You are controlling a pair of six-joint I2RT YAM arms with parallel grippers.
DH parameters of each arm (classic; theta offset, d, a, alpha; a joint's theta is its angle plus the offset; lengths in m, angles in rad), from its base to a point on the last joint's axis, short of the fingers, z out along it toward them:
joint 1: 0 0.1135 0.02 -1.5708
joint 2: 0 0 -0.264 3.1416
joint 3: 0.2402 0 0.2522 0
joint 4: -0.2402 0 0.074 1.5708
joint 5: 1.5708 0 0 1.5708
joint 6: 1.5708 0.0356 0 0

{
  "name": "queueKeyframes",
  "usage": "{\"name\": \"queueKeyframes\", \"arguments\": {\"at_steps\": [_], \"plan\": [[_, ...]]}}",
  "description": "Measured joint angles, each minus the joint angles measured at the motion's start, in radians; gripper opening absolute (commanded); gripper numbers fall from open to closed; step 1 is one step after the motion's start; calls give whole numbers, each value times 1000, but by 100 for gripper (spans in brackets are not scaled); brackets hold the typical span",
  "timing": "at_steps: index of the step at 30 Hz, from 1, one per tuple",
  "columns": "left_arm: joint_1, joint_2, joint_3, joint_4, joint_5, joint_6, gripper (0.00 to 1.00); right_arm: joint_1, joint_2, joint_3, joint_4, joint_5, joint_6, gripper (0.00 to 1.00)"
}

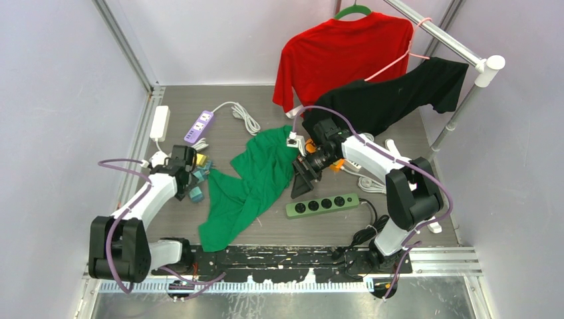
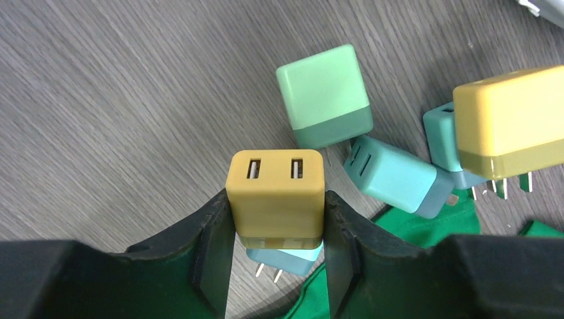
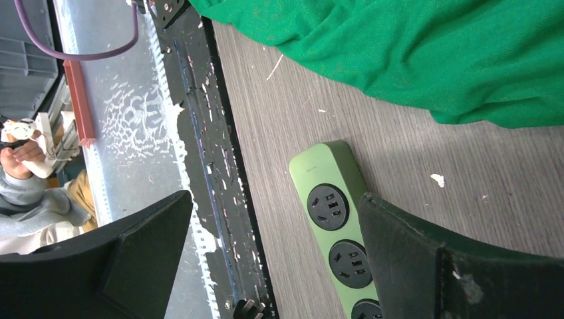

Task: Pull the plug off the socket
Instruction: Place the plug at the center of the board.

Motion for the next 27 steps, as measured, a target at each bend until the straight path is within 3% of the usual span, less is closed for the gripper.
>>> {"name": "queueKeyframes", "arguments": {"at_steps": [5,10,18,27], "plan": [[28,30,24,7,27,11,63,0,0,0,0,2,-4,100],[33,37,26,7,53,16,84,0,0,0,-2,11,-12,100],[37,20,35,-3,108,33,97,0,0,0,-31,58,-78,100],[37,-197,35,-21,220,45,100,0,-123,-90,-79,125,-372,100]]}}
